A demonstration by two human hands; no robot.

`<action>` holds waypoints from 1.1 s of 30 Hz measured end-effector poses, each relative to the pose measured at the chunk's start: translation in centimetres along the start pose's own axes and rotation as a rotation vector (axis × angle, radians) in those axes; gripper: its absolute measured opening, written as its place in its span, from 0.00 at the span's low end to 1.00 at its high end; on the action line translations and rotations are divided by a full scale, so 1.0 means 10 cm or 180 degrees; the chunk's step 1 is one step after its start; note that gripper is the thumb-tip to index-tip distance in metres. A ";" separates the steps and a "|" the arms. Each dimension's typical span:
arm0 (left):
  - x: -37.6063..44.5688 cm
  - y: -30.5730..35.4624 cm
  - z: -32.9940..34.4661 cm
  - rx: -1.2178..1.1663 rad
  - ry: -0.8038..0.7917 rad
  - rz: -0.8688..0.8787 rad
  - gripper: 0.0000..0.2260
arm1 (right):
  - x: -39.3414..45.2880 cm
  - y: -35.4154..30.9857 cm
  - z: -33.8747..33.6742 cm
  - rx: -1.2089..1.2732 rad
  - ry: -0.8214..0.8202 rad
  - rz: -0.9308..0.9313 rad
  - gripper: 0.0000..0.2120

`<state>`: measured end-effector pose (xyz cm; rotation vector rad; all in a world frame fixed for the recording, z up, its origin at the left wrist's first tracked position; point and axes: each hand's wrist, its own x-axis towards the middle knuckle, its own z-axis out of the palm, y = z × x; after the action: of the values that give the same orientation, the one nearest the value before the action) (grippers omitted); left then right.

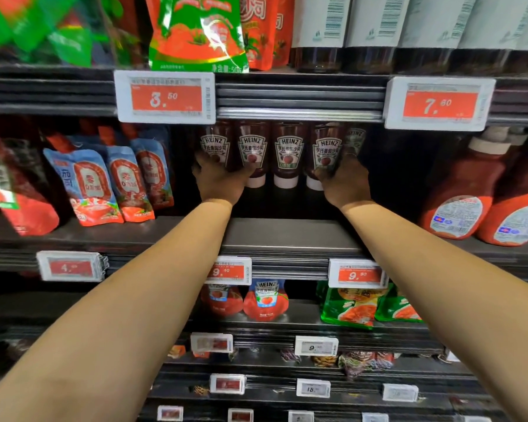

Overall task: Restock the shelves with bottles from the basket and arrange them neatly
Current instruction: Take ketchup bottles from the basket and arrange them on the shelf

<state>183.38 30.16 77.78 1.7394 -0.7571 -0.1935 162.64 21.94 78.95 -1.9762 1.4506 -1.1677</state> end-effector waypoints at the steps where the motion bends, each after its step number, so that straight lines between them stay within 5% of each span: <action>1: 0.01 -0.02 0.01 -0.0020 0.0019 -0.0010 0.48 | 0.00 0.00 0.01 0.0032 0.0019 -0.0016 0.23; 22: -0.06 0.03 -0.06 0.0335 0.0131 -0.0279 0.45 | -0.13 0.06 0.05 -0.0112 0.0088 -0.0018 0.28; 33: -0.08 -0.01 -0.12 0.1075 -0.0725 0.0097 0.21 | -0.52 0.22 -0.31 -0.0113 0.0421 0.0755 0.17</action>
<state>183.42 31.58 77.91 2.0455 -1.0277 -0.2574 158.31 26.38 77.07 -1.7191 1.7294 -1.1917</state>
